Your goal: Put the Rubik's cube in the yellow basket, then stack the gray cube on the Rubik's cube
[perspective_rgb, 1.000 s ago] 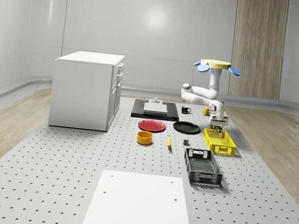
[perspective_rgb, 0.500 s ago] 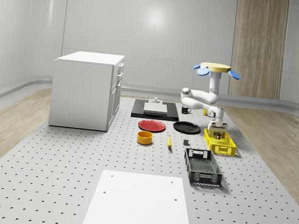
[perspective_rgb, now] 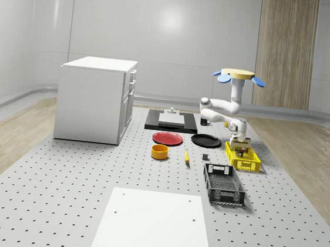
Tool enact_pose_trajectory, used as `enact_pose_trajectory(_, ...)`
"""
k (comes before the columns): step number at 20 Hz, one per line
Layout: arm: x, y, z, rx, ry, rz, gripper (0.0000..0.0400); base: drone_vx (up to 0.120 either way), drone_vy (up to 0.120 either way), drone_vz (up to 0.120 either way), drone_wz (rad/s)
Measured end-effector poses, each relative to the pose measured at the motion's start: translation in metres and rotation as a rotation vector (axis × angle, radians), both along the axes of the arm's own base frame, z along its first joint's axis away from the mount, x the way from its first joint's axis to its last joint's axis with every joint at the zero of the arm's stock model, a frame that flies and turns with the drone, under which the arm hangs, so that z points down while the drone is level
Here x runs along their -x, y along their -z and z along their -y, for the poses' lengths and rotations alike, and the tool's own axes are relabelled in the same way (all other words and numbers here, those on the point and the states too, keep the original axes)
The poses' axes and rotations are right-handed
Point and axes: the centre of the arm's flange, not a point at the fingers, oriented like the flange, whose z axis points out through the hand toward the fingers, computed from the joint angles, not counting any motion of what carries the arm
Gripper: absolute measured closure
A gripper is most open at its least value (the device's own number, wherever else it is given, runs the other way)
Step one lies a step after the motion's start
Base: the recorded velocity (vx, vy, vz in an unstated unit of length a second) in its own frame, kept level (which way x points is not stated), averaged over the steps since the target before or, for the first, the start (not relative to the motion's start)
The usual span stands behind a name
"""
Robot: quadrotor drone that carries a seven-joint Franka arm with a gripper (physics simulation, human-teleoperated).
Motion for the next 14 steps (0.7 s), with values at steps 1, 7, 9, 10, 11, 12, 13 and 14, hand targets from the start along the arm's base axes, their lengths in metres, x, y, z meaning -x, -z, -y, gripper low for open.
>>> enact_pose_trajectory(1,0.0,0.0003,0.0,0.0,0.0,0.0,0.0017,0.0,0.0,0.12,0.0)
enact_pose_trajectory(7,0.0,0.0011,0.0,0.0,0.0,0.0,0.0004,0.0,-0.027,0.12,0.0)
enact_pose_trajectory(9,0.0,0.0012,0.0,0.0,0.0,0.0,0.0002,0.0,-0.12,0.08,0.0)
enact_pose_trajectory(10,0.0,0.0013,0.0,0.0,0.0,0.0,0.0002,0.0,-0.12,0.0,0.0)
enact_pose_trajectory(11,0.0,0.0013,0.0,0.0,0.0,0.0,0.0001,0.0,-0.12,0.0,0.0)
enact_pose_trajectory(12,0.0,0.0013,0.0,0.0,0.0,0.0,0.0001,0.0,-0.12,0.0,0.0)
enact_pose_trajectory(13,0.0,0.0013,0.0,0.0,0.0,0.0,0.0001,0.0,-0.12,0.0,0.0)
enact_pose_trajectory(14,0.0,0.0013,0.0,0.0,0.0,0.0,0.0001,0.0,-0.12,0.0,0.0)
